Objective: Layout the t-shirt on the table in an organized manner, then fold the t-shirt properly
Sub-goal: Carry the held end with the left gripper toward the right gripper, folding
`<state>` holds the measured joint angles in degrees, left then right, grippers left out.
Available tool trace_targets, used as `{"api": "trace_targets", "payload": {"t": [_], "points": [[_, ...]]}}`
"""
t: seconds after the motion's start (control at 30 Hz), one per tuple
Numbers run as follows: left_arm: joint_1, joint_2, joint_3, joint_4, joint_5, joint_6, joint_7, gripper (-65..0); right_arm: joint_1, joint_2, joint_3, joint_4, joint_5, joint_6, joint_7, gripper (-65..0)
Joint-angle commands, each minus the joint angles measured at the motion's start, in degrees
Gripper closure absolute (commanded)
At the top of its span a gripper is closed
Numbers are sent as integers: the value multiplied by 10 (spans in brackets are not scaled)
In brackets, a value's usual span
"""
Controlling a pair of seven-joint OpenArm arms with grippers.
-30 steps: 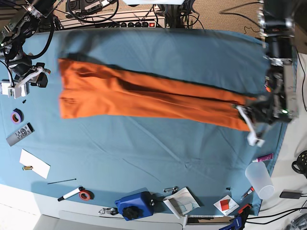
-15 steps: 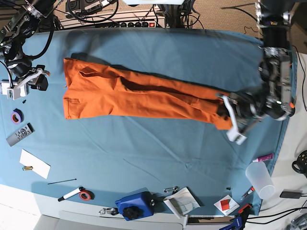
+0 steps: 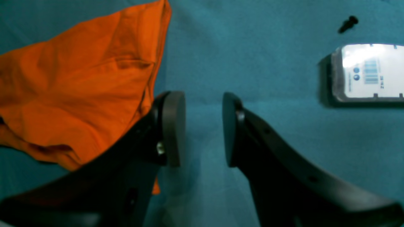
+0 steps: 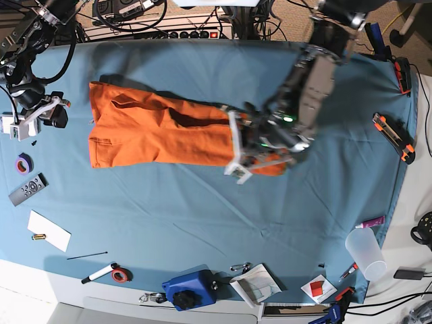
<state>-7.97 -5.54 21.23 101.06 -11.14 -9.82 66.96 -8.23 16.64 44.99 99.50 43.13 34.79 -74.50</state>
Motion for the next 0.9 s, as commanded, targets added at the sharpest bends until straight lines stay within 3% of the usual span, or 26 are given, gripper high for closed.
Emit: {"api": "trace_targets", "payload": {"t": [0.0, 0.13, 0.23, 0.3, 0.5, 0.6, 0.77, 0.87], "points": [[-11, 10, 7, 4, 8, 0, -17, 0, 5, 11, 3, 10, 8, 2, 15, -204], [-11, 34, 24, -8, 50, -3, -30, -13, 5, 11, 3, 10, 8, 2, 15, -204], [-11, 37, 24, -8, 49, -2, -42, -241, 5, 11, 3, 10, 8, 2, 16, -204], [-11, 36, 24, -8, 49, -2, -44, -327, 5, 11, 3, 10, 8, 3, 17, -204], [-26, 37, 24, 22, 24, 5, 11, -335, 5, 11, 3, 10, 8, 2, 26, -204], [-25, 38, 24, 63, 20, 24, 4, -335, 5, 11, 3, 10, 8, 2, 28, -204], [-25, 59, 24, 108, 24, 26, -14, -335, 5, 11, 3, 10, 8, 2, 28, -204], [-23, 59, 24, 108, 64, 28, 2, -335, 5, 12, 3, 10, 8, 2, 25, -204]]}}
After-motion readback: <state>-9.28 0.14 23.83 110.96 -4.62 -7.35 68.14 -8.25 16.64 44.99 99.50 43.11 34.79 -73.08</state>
